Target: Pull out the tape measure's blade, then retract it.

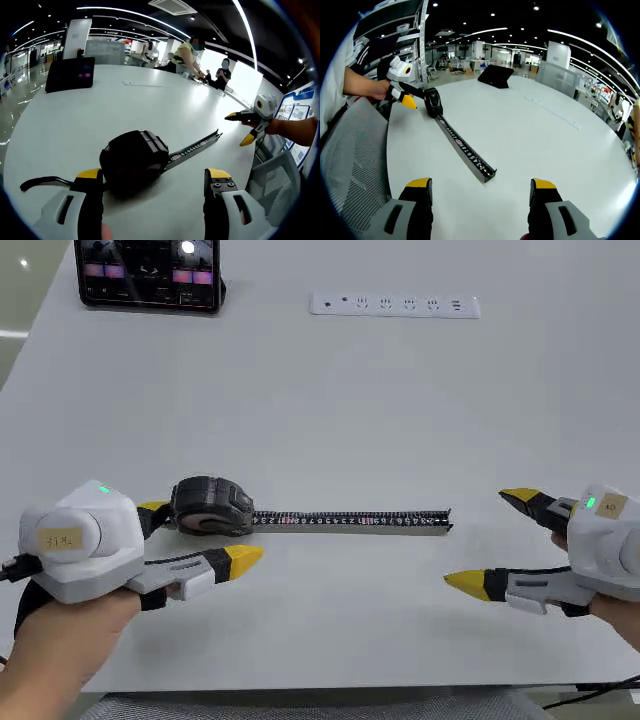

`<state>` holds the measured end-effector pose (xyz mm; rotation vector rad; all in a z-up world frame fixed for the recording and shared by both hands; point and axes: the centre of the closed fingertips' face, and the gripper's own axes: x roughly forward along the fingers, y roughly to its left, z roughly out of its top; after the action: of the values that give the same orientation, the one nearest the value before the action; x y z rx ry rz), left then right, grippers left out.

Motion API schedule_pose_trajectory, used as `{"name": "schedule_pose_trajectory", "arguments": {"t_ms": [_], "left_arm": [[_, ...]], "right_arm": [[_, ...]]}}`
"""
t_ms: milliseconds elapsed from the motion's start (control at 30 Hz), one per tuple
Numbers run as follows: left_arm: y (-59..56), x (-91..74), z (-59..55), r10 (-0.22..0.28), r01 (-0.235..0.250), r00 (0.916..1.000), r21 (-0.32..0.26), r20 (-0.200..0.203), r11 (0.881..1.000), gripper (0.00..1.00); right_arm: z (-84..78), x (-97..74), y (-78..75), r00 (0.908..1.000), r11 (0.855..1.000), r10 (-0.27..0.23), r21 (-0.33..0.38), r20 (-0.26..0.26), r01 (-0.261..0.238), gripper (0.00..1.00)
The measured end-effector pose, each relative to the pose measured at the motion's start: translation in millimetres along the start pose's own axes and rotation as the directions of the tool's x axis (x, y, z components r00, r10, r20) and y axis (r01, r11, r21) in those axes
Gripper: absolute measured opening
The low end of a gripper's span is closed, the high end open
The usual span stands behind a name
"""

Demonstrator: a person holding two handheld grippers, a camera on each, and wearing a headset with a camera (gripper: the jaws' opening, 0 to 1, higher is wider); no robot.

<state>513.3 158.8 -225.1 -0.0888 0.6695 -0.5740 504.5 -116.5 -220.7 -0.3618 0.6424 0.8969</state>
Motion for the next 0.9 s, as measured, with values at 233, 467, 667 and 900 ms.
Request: {"name": "schedule_pose_trajectory", "arguments": {"t_ms": [233,467,667,900], "left_arm": [[0.8,3.0,1.1,0.041,-0.041,0.9991,-0.021,0.012,0.999,0.8],[3.2,6.8,2.8,0.087,-0.086,0.9961,-0.052,0.019,0.995,0.8],[7.1,7.2,2.5,0.124,-0.124,0.9922,-0.053,0.008,0.991,0.75],[9.9,9.7,2.2,0.168,-0.168,0.9857,-0.06,-0.002,0.984,0.73]], "right_arm": [[-0.5,2.4,-5.0,0.9992,0.999,0.029,-0.03,-0.027,-0.03,0.75],[-2.6,6.1,-8.8,0.9964,0.996,0.064,-0.058,-0.056,-0.067,0.69],[-5.5,10.1,-11.4,0.9929,0.992,0.086,-0.085,-0.082,-0.093,0.66],[-6.9,16.3,-13.1,0.9874,0.986,0.115,-0.11,-0.109,-0.127,0.61]]}}
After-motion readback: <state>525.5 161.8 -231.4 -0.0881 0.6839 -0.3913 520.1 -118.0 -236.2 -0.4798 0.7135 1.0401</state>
